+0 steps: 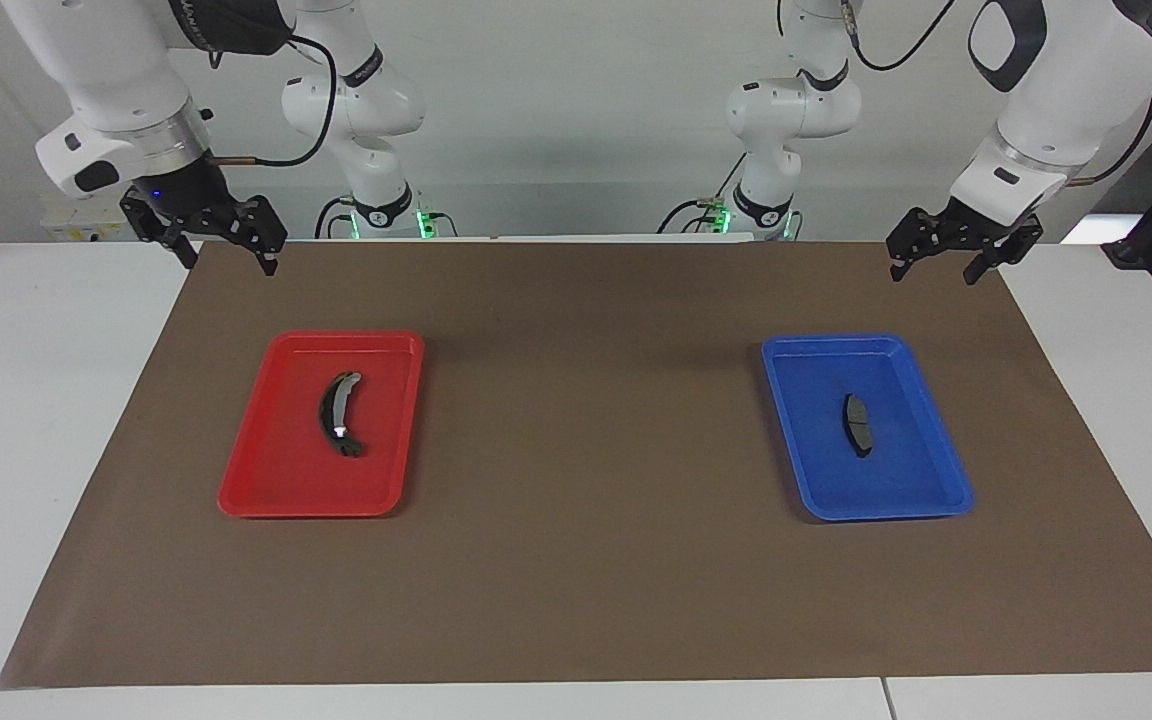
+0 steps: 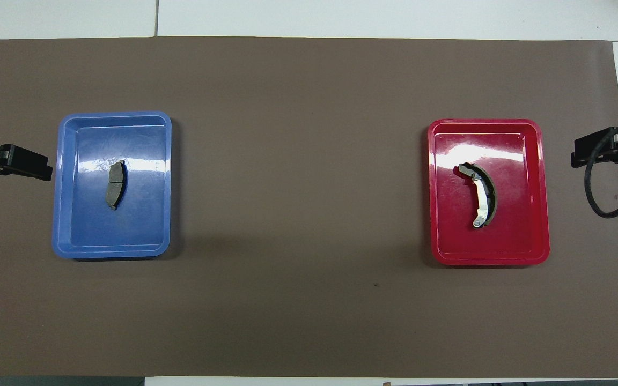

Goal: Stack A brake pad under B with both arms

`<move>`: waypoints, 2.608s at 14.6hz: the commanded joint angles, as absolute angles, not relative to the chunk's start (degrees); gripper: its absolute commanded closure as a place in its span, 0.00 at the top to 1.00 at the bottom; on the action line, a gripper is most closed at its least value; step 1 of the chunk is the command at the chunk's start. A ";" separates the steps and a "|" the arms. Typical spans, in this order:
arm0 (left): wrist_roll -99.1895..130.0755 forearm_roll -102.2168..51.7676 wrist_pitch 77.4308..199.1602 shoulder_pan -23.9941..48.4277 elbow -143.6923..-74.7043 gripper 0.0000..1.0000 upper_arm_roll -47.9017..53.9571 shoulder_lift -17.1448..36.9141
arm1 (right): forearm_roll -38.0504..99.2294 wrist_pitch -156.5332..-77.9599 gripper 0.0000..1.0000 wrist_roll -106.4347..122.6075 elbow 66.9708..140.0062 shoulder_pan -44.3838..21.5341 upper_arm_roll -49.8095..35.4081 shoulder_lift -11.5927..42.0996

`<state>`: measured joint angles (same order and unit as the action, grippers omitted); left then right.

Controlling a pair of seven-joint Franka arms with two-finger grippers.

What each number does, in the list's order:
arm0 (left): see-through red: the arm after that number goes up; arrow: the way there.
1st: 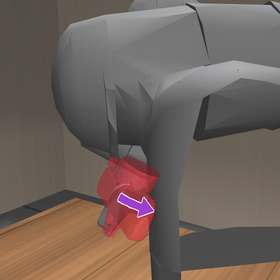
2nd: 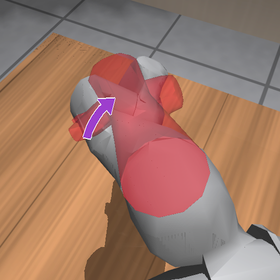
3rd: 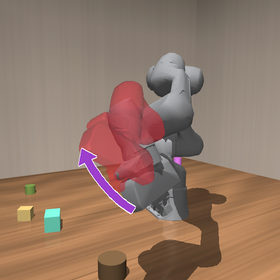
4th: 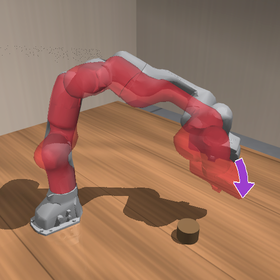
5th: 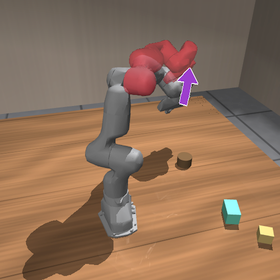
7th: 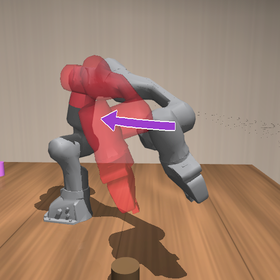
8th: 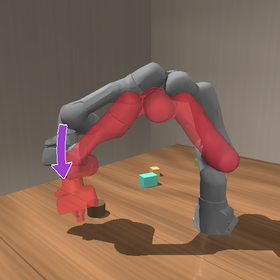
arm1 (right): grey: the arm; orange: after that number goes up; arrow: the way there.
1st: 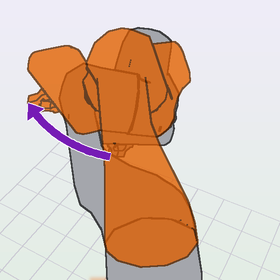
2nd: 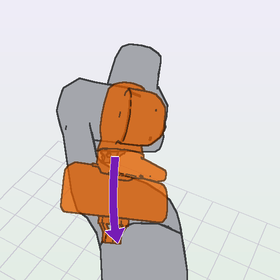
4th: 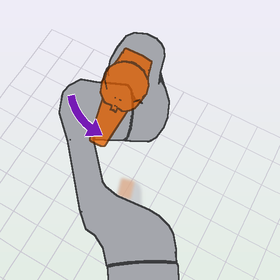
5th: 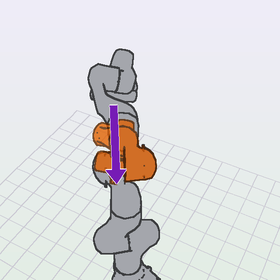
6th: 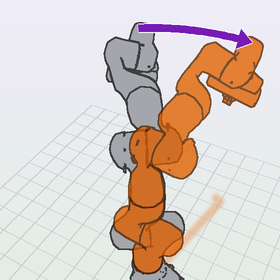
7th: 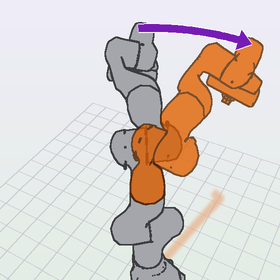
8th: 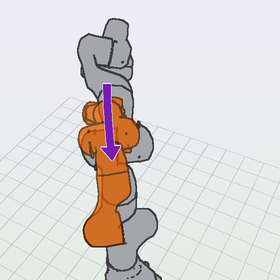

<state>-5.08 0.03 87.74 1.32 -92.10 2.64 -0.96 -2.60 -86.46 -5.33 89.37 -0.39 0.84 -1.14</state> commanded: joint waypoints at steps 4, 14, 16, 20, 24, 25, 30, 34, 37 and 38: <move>-4.48 -0.61 85.61 2.02 -89.38 0.99 2.20 0.26 | -1.85 -86.84 1.00 -4.22 89.91 0.44 0.53 -1.67; -4.57 -0.53 85.08 2.11 -89.74 0.99 2.20 0.26 | -1.85 -86.75 1.00 -4.31 89.91 0.62 0.61 -1.67; -4.57 -0.53 84.90 2.02 -89.65 0.99 2.20 0.26 | -1.85 -86.84 1.00 -4.31 89.91 0.70 0.53 -1.67; -4.48 -0.18 85.78 2.11 -89.82 0.99 2.29 0.26 | -1.85 -86.84 1.00 -4.48 89.91 0.70 0.53 -1.67; -4.57 -0.18 86.83 2.11 -90.35 0.99 2.37 0.18 | -1.76 -86.84 1.00 -4.57 89.91 0.79 0.62 -1.67; -4.57 -0.18 87.88 2.11 -91.13 0.98 2.37 0.09 | -1.76 -86.84 1.00 -4.57 89.91 0.79 0.62 -1.67; -4.66 -0.09 94.03 2.11 -94.91 0.98 2.46 0.79 | -1.76 -87.36 1.00 -4.48 91.31 0.70 0.62 -2.19; -4.92 -0.17 100.97 2.02 -100.01 0.98 2.46 1.75 | -1.50 -103.04 1.00 -3.87 108.05 0.26 0.53 -8.33; -5.10 -0.09 105.71 2.02 -102.47 0.98 2.46 3.07 | -0.27 -114.24 1.00 -3.60 116.53 0.26 0.62 -4.95; -5.18 -0.17 107.47 1.93 -103.61 0.98 2.46 3.51 | 0.61 -116.52 1.00 -3.60 117.50 0.18 0.53 -2.57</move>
<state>-5.08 0.02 103.77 1.57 -100.98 2.77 3.34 -1.65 -111.16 -5.33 112.57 -0.21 0.80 -4.44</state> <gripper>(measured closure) 0.013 0.000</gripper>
